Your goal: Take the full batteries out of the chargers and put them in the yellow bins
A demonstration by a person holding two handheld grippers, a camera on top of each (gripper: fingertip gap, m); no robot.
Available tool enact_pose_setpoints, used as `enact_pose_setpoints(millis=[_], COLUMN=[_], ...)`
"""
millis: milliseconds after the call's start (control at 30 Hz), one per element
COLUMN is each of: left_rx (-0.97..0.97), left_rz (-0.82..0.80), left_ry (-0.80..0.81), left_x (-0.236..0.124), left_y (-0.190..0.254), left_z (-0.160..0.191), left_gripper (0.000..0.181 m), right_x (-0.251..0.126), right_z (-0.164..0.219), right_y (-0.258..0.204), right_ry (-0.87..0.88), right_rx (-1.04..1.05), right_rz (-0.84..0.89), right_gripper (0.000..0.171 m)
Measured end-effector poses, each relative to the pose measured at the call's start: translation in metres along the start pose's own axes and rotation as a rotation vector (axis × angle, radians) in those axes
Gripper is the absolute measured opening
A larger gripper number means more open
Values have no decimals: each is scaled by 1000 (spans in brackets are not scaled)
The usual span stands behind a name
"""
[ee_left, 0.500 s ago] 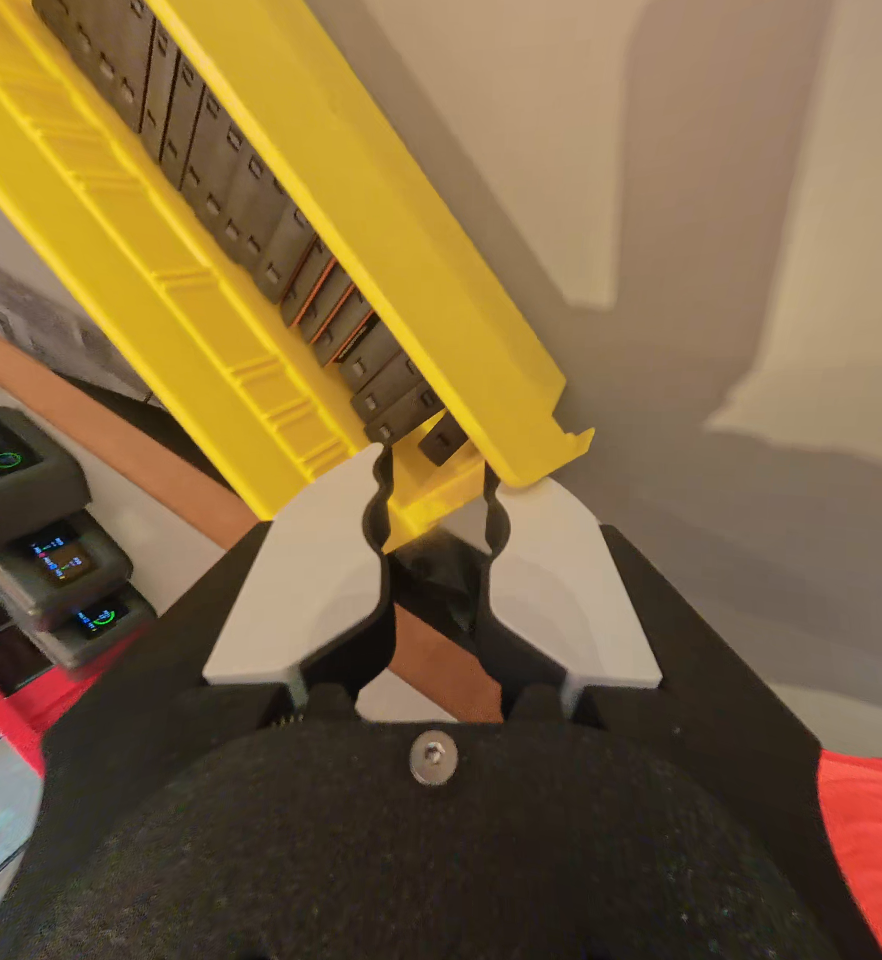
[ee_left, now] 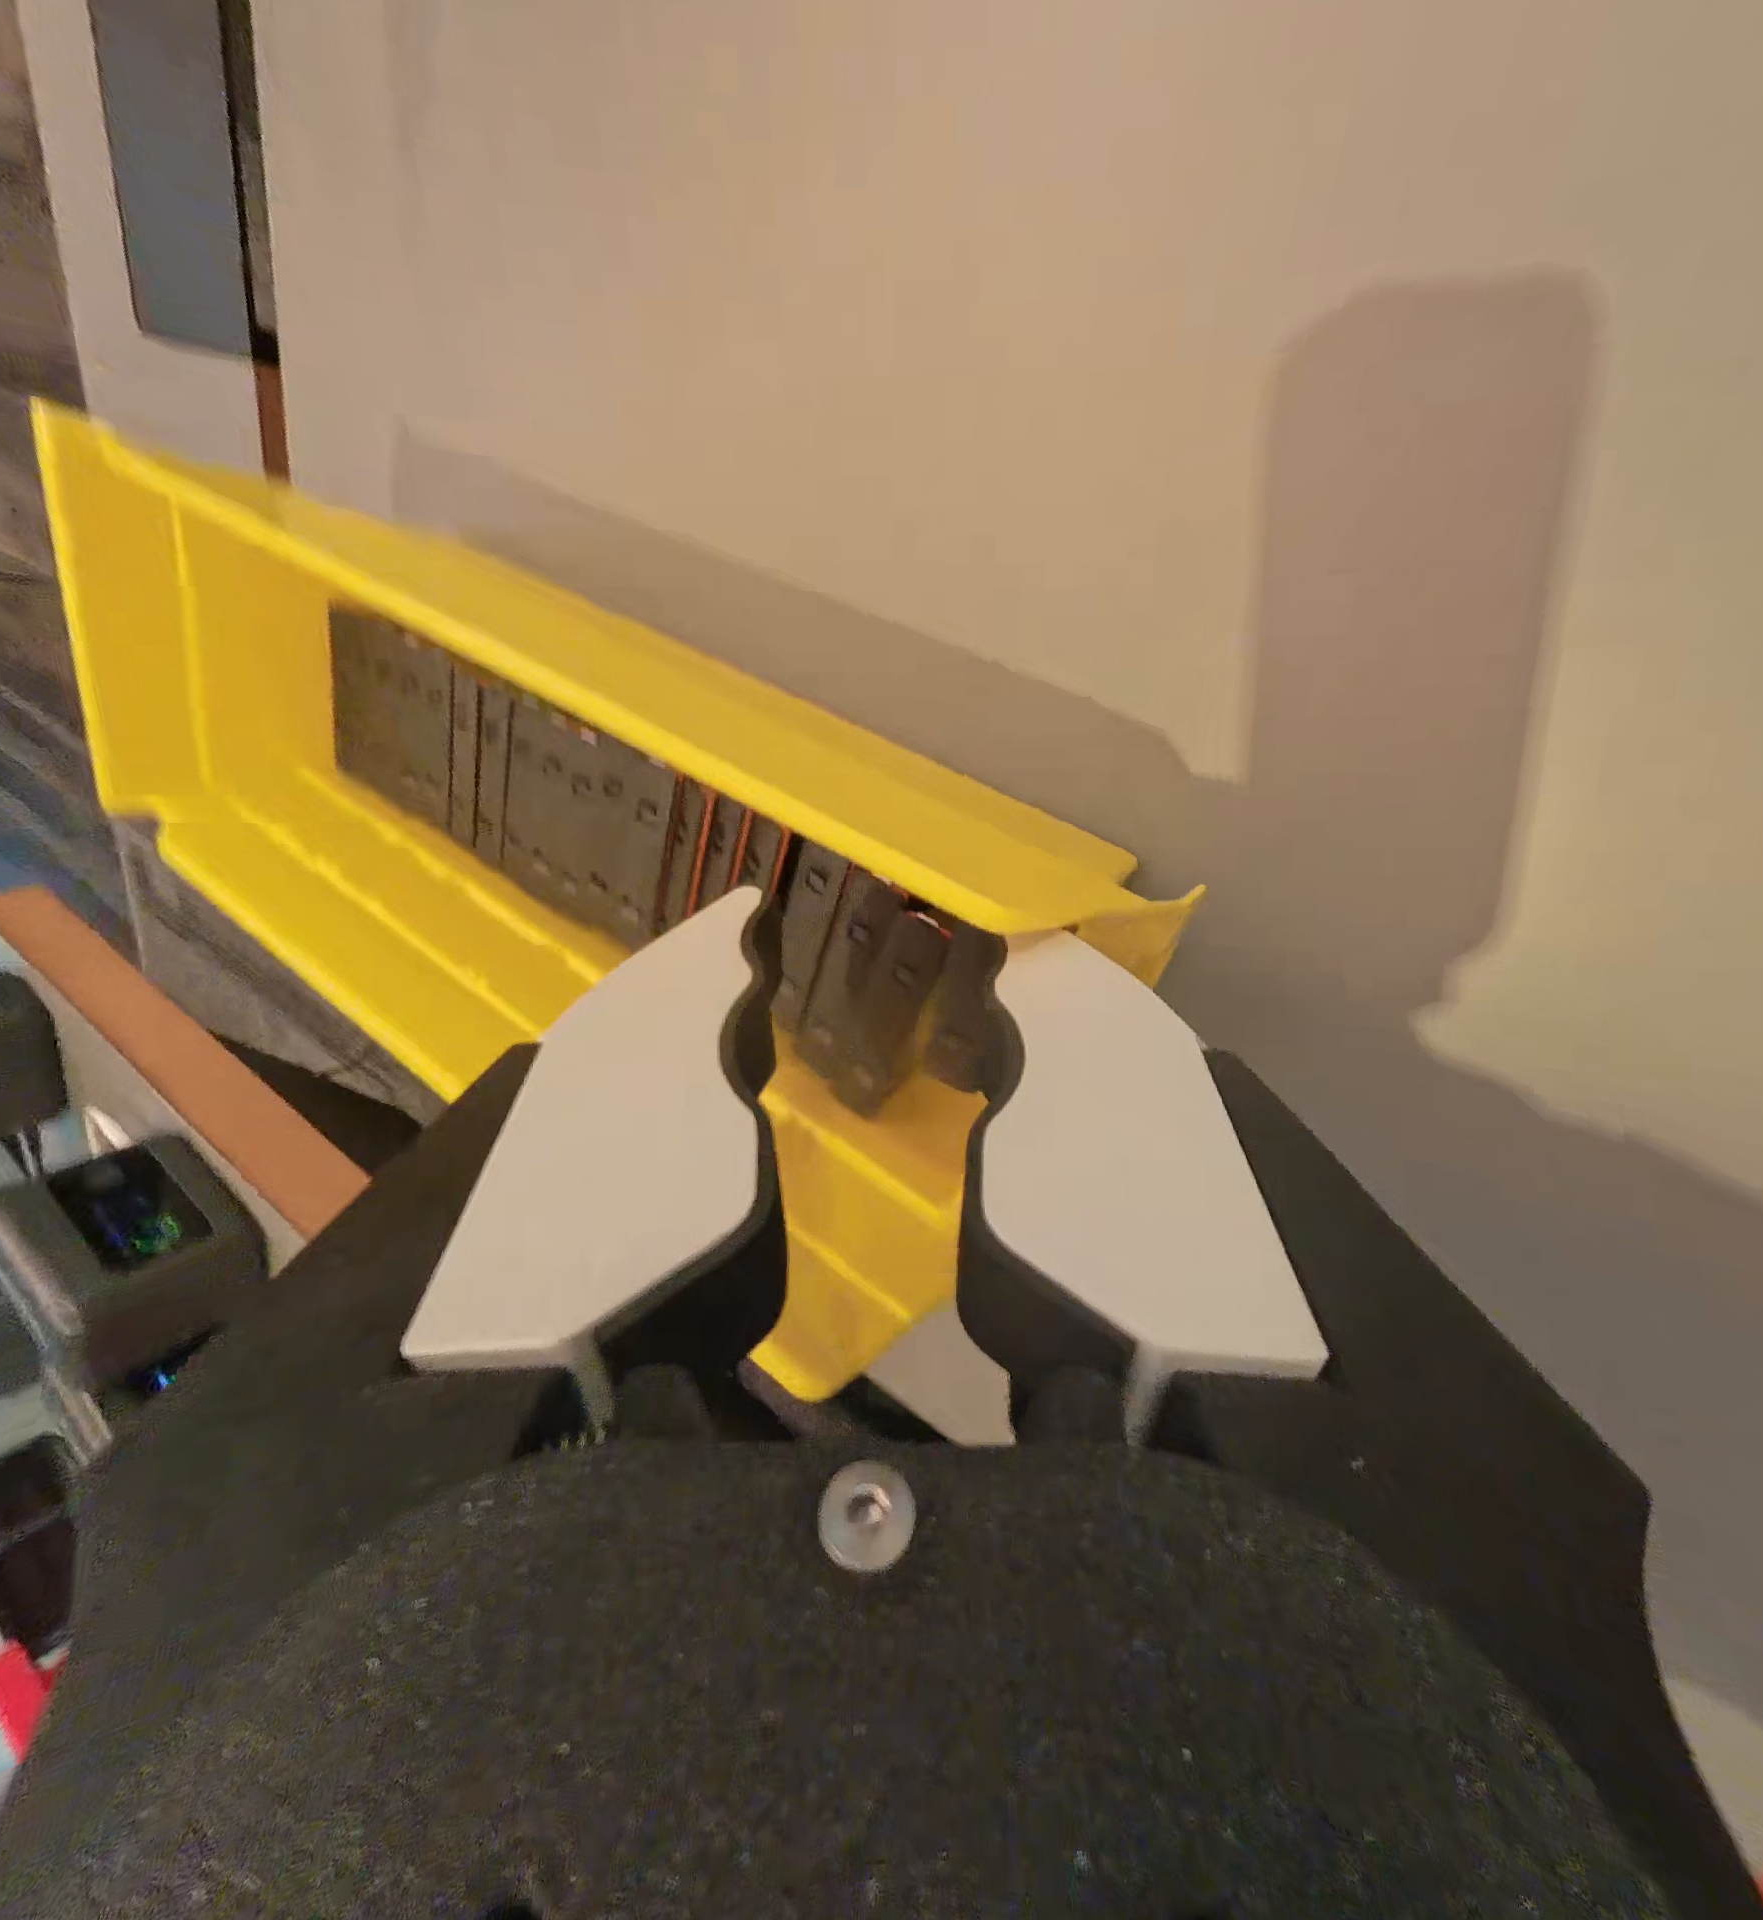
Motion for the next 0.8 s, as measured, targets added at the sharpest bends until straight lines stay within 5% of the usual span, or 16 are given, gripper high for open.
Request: enact_pose_setpoints(millis=[333, 567, 800], left_rx=[313, 842, 831], left_rz=[-107, -87, 22], left_ry=[119, 92, 68], left_x=[13, 11, 14], left_y=[-8, 3, 0], left_z=[-62, -67, -86], left_gripper=[55, 21, 16], right_x=[-4, -2, -4], right_z=[-4, -1, -3], right_y=[0, 0, 0], right_ry=[17, 0, 9], right_rx=[-4, -4, -2], right_rz=[0, -7, -14], right_gripper=[1, 1, 1])
Point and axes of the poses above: each gripper's, where its closed fingertips meet, x out along the fingers, z out of its underside, y = z × x across the jaws, the point moved 4 cm from there along -x, back along the fingers, and after that the axes turned 8 degrees about -z, right-handed, at the moved point
